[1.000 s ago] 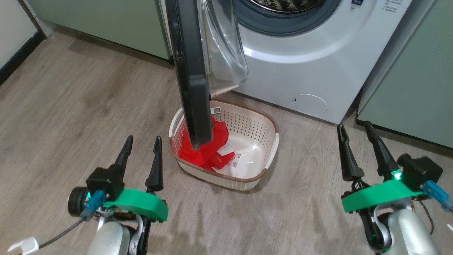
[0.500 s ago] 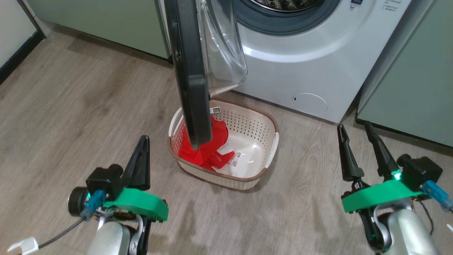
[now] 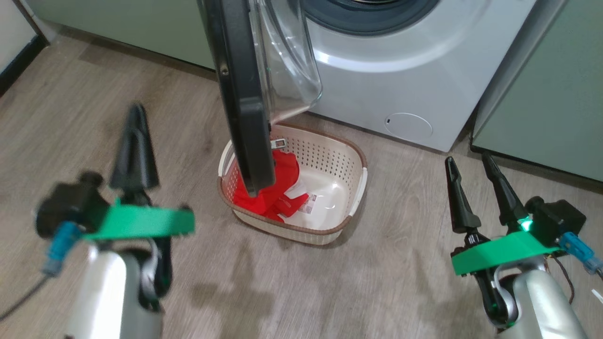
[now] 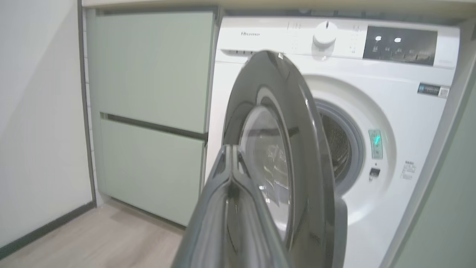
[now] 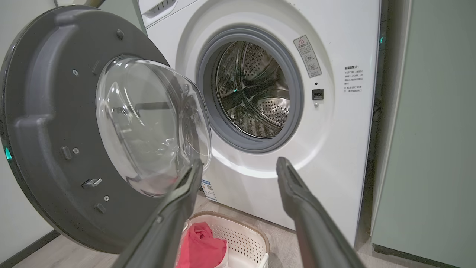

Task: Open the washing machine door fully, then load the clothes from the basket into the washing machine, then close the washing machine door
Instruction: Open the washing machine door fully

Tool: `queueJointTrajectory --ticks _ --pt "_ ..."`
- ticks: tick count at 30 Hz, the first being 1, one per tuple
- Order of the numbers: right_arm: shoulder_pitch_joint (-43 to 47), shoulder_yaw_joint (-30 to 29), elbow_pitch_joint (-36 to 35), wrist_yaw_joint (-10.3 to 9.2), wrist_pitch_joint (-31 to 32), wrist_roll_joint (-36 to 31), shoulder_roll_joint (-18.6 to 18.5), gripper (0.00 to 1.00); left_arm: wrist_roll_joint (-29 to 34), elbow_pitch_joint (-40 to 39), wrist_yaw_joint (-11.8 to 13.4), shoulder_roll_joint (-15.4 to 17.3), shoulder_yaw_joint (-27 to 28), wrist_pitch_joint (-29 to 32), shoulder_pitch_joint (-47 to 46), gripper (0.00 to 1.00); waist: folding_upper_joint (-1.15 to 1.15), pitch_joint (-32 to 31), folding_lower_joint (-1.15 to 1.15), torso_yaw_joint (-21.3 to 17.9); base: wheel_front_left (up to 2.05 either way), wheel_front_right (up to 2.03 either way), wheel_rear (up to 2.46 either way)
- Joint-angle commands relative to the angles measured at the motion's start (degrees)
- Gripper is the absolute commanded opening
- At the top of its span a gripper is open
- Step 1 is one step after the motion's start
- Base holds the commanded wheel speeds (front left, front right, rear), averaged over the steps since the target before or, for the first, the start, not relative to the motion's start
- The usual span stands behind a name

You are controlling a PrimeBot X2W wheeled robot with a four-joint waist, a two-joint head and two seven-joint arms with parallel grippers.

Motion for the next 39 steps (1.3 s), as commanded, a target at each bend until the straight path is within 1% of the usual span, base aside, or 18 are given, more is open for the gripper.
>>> queueJointTrajectory --ticks 1,4,8,10,14,21,26,27,32,39 --pt "-2.4 1.53 -1.99 0.0 -0.37 -0.58 0.33 1.0 -0.14 -3.19 0.15 0.64 2.49 -0.55 -4.18 0.0 0.0 0.32 0.0 -0.3 0.0 0.0 0.0" --pt "-2.88 1.76 -1.95 0.0 -0.37 -0.58 0.15 1.0 -0.04 -6.61 0.01 0.64 3.71 -0.55 -8.0 0.0 0.0 0.89 0.0 -0.87 0.0 0.0 0.0" --pt "-3.52 2.21 -1.69 0.0 -0.37 -0.73 0.08 1.0 0.63 -9.42 -0.69 0.64 3.68 -0.55 -12.73 0.0 0.0 1.53 0.0 -1.84 0.0 0.0 0.0" --pt "-3.84 2.41 -1.53 0.0 -0.37 -0.73 0.09 1.0 1.04 -9.99 -1.69 0.64 2.23 -0.55 -15.22 0.0 0.0 1.82 0.0 -2.53 0.0 0.0 0.0" --pt "-3.72 2.51 -1.42 0.0 -0.37 -0.64 0.15 1.0 1.2 -7.9 -3.56 0.64 -0.59 -0.55 -16.85 0.0 0.0 2.2 0.0 -3.53 0.0 0.0 0.0" --pt "-4.17 3.17 -1.23 0.0 -0.37 -0.65 0.24 1.0 -0.56 -0.4 -5.27 0.64 -8.01 -0.55 -15.46 0.0 0.0 2.98 0.0 -5.26 0.0 0.0 0.0" --pt "-4.45 3.38 -1.09 0.0 -0.37 -0.68 0.27 1.0 -2.42 8.38 -5.9 0.64 -13.02 -0.55 -13.86 0.0 0.0 3.45 0.0 -6.13 0.0 0.0 0.0" --pt "-4.45 3.38 -1.09 0.0 -0.37 -0.68 0.27 1.0 -2.42 8.38 -5.9 0.64 -13.02 -0.55 -13.86 0.0 0.0 3.45 0.0 -6.13 0.0 0.0 0.0" --pt "-4.54 3.43 -1.04 0.0 -0.37 -0.74 0.29 1.0 -3.26 15.85 -5.42 0.64 -14.93 -0.55 -14.22 0.0 0.0 4.01 0.0 -6.6 0.0 0.0 0.0" --pt "-5.03 3.35 -1.0 0.0 -0.37 -0.96 0.32 1.0 -3.72 19.41 -4.81 0.64 -13.43 -0.55 -15.77 0.0 0.0 5.1 0.0 -6.54 0.0 0.0 0.0"
